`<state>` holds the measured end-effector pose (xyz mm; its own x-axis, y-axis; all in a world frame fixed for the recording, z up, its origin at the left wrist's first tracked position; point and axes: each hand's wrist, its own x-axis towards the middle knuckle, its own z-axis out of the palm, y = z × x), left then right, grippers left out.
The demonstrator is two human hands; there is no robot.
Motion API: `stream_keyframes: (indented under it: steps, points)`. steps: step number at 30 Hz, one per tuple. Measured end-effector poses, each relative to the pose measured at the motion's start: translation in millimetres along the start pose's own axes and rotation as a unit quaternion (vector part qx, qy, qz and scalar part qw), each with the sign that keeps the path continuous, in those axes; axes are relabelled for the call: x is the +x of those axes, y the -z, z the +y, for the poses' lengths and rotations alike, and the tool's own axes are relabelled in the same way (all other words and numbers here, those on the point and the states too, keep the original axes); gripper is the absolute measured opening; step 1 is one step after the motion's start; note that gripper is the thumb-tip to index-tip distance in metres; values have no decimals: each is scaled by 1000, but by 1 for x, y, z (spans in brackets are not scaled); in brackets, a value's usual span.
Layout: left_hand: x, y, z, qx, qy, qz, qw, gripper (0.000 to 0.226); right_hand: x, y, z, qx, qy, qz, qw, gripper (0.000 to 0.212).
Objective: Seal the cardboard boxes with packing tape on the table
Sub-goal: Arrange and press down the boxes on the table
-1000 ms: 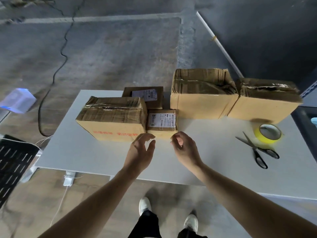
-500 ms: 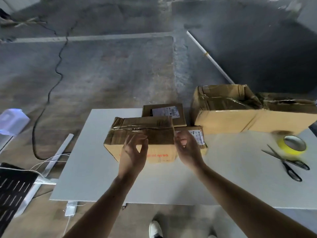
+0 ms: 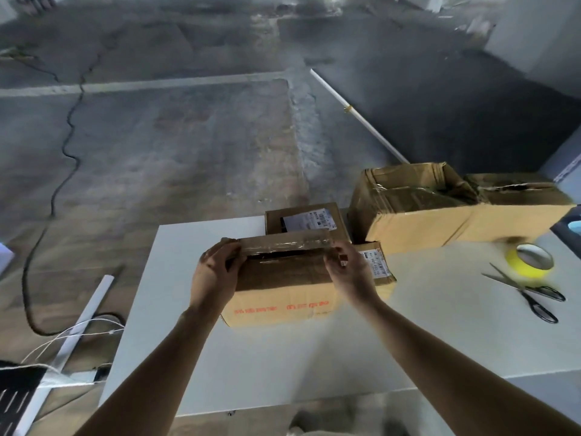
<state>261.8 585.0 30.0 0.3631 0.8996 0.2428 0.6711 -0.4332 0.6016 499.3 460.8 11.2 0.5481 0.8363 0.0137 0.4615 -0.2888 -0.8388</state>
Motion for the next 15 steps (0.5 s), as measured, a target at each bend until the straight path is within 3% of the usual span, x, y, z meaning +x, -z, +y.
stream_keyframes:
  steps: [5, 11, 15]
  points:
    - [12, 0, -3, 47, -18, 8, 999, 25, 0, -4, -3, -6, 19, 9, 1000, 39]
    - [16, -6, -5, 46, -27, 21, 998, 20, 2, -3, -9, -4, -21, 11, 1000, 43]
    - [14, -6, -7, -26, 58, -42, 997, 36, 4, -2, -6, 52, -77, -22, 995, 53]
